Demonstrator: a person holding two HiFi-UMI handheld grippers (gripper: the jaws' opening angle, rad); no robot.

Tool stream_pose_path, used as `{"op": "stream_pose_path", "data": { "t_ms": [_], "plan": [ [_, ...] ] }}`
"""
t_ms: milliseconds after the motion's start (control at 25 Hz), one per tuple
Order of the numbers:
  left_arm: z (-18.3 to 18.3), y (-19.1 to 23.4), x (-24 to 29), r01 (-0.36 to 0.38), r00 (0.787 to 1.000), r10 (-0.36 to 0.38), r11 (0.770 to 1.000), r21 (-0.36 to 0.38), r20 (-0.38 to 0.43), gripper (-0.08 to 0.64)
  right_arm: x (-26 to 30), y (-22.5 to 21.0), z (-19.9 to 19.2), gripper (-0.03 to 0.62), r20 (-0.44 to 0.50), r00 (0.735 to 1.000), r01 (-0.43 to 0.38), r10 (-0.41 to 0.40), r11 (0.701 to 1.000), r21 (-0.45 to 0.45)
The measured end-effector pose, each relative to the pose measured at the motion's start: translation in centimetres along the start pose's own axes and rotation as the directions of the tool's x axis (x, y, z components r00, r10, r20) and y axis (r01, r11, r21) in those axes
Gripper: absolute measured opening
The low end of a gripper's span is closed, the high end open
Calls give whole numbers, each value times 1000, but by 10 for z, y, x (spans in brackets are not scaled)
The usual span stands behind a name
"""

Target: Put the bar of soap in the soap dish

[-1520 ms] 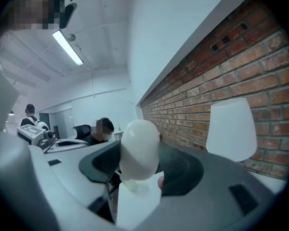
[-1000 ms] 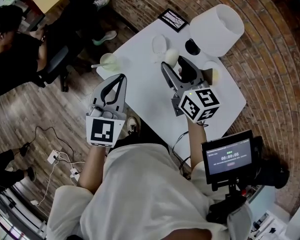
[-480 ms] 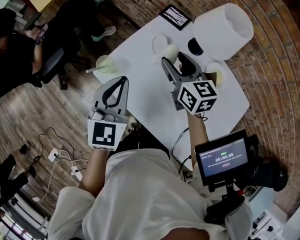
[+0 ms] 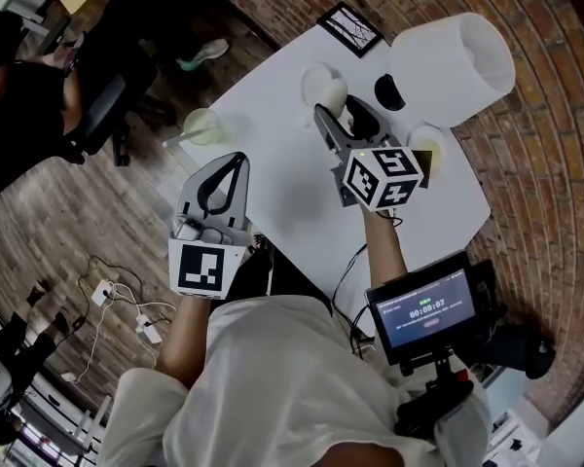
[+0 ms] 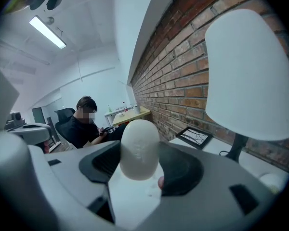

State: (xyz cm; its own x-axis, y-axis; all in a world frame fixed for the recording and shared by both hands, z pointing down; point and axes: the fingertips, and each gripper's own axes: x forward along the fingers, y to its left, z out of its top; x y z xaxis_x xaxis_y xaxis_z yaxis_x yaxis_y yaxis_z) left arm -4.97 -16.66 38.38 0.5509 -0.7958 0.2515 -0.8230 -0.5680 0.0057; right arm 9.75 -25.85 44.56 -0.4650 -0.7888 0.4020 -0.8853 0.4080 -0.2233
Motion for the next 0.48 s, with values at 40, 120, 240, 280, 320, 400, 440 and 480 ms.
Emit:
{"op": "stream_pose_path", "data": {
  "t_ms": [40, 120, 240, 280, 320, 400, 440, 480],
  "plan": [
    [-1, 1, 1, -2, 1000, 2, 1000, -4, -5, 2, 4, -2, -2, 251, -7, 1000, 2, -2, 1000, -1],
    [-3, 4, 2, -6, 1000, 6, 1000, -9, -11, 1, 11, -6, -7, 250, -23, 1000, 6, -6, 1000, -6],
    [-9, 9, 8, -6, 1000, 6, 1000, -12, -20, 2, 25, -12, -17, 251, -49, 999, 10, -10, 1000, -3],
    [-12, 11, 11, -5, 1000, 4, 1000, -14, -25, 2, 31, -14, -22, 250, -59, 998, 11, -11, 1000, -2],
    [-17, 14, 15, -3, 1000, 2, 1000, -17, -30, 1, 38, -16, -26, 251, -69, 998, 12, -12, 1000, -2],
    [-25, 21, 21, -2, 999, 1, 1000, -23, -41, 2, 51, -20, -34, 250, -86, 996, 13, -13, 1000, -4],
    [-28, 24, 23, -2, 999, 1, 1000, -25, -45, 2, 57, -22, -37, 250, -93, 996, 14, -14, 1000, -6],
    [-30, 26, 24, -2, 999, 1, 1000, -25, -48, 1, 61, -23, -39, 250, -99, 995, 14, -15, 1000, -7]
  ]
}}
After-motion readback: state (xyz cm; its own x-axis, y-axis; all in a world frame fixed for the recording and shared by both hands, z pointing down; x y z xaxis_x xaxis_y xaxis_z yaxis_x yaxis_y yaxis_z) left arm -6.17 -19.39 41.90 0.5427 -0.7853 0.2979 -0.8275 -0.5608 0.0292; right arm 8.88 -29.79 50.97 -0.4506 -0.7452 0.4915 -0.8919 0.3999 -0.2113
